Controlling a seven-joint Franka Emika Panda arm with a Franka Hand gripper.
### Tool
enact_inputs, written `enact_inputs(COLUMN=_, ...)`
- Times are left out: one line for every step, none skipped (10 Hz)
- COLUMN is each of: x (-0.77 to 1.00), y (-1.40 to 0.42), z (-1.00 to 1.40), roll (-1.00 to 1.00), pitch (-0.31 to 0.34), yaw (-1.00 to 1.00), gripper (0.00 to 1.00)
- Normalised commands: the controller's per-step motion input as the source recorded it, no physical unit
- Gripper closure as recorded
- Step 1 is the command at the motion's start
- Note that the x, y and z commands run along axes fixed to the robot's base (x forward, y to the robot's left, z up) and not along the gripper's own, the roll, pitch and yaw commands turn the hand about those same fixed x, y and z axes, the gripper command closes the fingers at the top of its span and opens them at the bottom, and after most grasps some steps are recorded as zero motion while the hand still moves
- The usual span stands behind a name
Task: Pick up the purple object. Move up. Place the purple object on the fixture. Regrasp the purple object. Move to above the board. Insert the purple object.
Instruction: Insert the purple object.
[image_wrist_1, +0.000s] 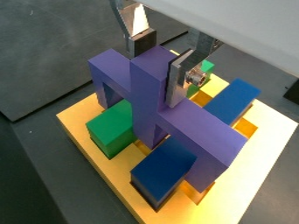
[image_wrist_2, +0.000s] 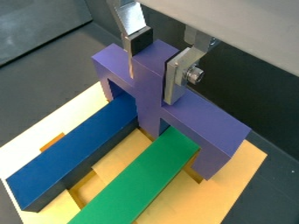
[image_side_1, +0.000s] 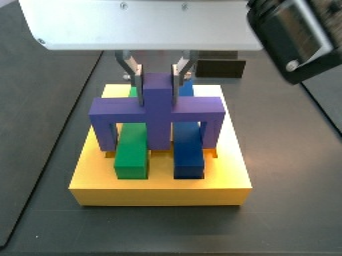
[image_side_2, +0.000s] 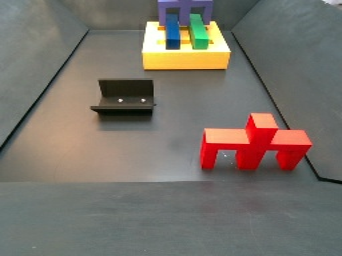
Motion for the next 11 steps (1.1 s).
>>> enact_inputs(x=0.06, y=0.00, z=-0.25, roll=0.07, pitch=0.003, yaw=0.00, gripper=1.00)
enact_inputs(x=0.07, y=-0.02, z=-0.23, roll=0.08, pitch=0.023, yaw=0.00, gripper=1.00)
enact_inputs(x=0.12, y=-0.02, z=-0.21, roll=0.08, pitch=0.037, yaw=0.00, gripper=1.00)
enact_inputs(x=0.04, y=-0.05, z=-0.17, roll=0.07, pitch=0.044, yaw=-0.02, gripper=1.00)
enact_inputs(x=0.02, y=-0.23, z=-0.03, roll=0.01, pitch=0.054, yaw=-0.03, gripper=1.00)
enact_inputs(x=0.00, y=-0.25, z=0.00, roll=0.00, pitch=0.036, yaw=-0.03, gripper=1.00)
enact_inputs(x=0.00, y=-0.18, z=-0.06, roll=0.00, pitch=0.020, yaw=-0.03, gripper=1.00)
enact_inputs(x=0.07, y=-0.08, z=-0.15, roll=0.04, pitch=0.026, yaw=-0.02, gripper=1.00)
enact_inputs(x=0.23, y=0.00, z=-0.25, roll=0.15, pitch=0.073, yaw=-0.05, gripper=1.00)
enact_inputs(x=0.30, y=0.02, z=-0.21, roll=0.20, pitch=0.107, yaw=-0.06, gripper=1.00)
enact_inputs(x=0.37, y=0.00, z=-0.17, roll=0.22, pitch=0.133, yaw=-0.05, gripper=1.00)
